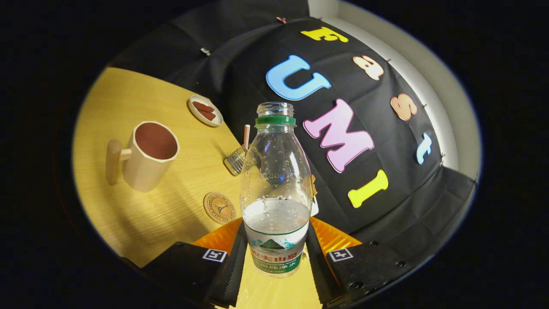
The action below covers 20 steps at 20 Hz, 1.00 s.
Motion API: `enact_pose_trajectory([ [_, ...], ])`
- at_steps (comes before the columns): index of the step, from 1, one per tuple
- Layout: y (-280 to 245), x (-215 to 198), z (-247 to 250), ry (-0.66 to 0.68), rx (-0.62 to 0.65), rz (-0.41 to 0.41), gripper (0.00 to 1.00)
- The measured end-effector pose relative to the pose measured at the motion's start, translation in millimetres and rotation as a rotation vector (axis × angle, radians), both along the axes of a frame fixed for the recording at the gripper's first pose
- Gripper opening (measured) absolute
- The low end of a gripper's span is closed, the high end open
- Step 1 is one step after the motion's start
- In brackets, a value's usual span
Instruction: Take the bottle from table, then pour the juice into the cup, finally place the bottle on the coaster
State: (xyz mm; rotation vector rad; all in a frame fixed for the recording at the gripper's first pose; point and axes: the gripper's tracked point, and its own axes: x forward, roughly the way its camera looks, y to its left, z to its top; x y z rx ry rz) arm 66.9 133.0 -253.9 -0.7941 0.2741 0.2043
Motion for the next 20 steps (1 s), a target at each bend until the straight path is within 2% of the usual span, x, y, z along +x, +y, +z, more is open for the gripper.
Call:
enact_pose_trajectory([
  [9,42,4,-24,0.044,-0.265,0.166,0.70],
  [20,35,12,-25,0.034,-0.484,0.201,0.70],
])
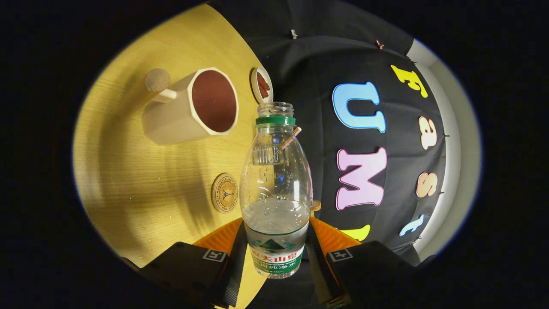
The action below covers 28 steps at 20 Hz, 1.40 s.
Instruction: Take the bottle from table, then pour the juice into the cup, finally place the bottle on the coaster
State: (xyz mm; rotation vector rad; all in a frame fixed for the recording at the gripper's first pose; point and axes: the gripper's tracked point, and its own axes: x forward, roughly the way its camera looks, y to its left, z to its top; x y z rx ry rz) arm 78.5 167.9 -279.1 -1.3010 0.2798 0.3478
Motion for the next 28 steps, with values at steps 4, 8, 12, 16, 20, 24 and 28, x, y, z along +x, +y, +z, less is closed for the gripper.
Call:
enact_pose_trajectory([
  [4,-1,3,2,-0.007,-0.046,0.026,0.70],
  [8,-6,5,5,-0.014,-0.093,0.038,0.70],
  [12,-6,9,7,-0.029,-0.126,0.054,0.70],
  [16,-2,11,12,-0.046,-0.152,0.089,0.70],
  [20,1,14,16,-0.056,-0.180,0.118,0.70],
  [24,0,16,17,-0.060,-0.196,0.124,0.70],
  [28,1,17,20,-0.070,-0.212,0.134,0.70],
])
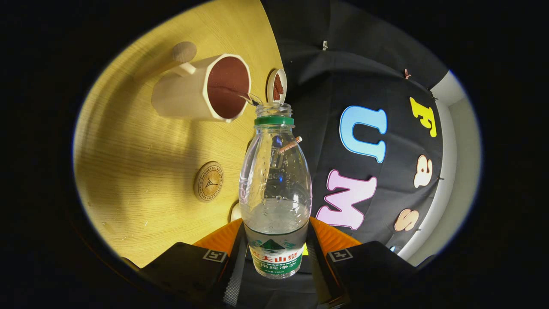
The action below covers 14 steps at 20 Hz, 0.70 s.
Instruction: Take the bottle from table, then pour the juice into the cup, finally place the bottle on the coaster
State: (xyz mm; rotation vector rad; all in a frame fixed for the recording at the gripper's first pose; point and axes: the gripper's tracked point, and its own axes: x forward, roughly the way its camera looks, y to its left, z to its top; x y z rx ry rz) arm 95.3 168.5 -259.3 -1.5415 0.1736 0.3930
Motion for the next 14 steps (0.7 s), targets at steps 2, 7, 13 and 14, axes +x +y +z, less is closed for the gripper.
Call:
enact_pose_trajectory([
  [2,-1,2,1,-0.006,-0.006,0.004,0.70],
  [7,-2,6,7,-0.030,-0.033,0.021,0.70],
  [13,1,8,11,-0.051,-0.073,0.055,0.70],
  [14,1,8,13,-0.054,-0.081,0.062,0.70],
])
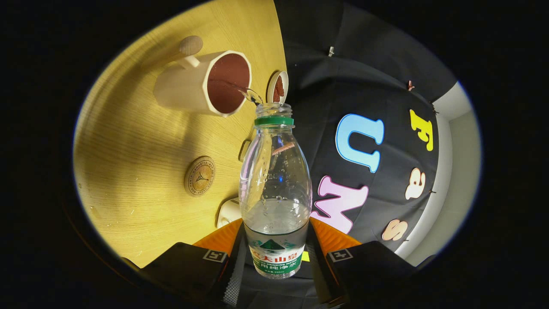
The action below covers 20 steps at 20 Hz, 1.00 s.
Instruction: Take the bottle from table, then pour the juice into the cup, finally place the bottle on the coaster
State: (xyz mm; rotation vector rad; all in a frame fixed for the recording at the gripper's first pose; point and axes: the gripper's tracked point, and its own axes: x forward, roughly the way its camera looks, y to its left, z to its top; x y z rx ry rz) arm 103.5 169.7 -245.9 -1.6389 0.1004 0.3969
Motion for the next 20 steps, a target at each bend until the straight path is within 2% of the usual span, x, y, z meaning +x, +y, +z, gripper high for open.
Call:
enact_pose_trajectory([
  [20,10,13,11,-0.080,-0.181,0.119,0.70],
])
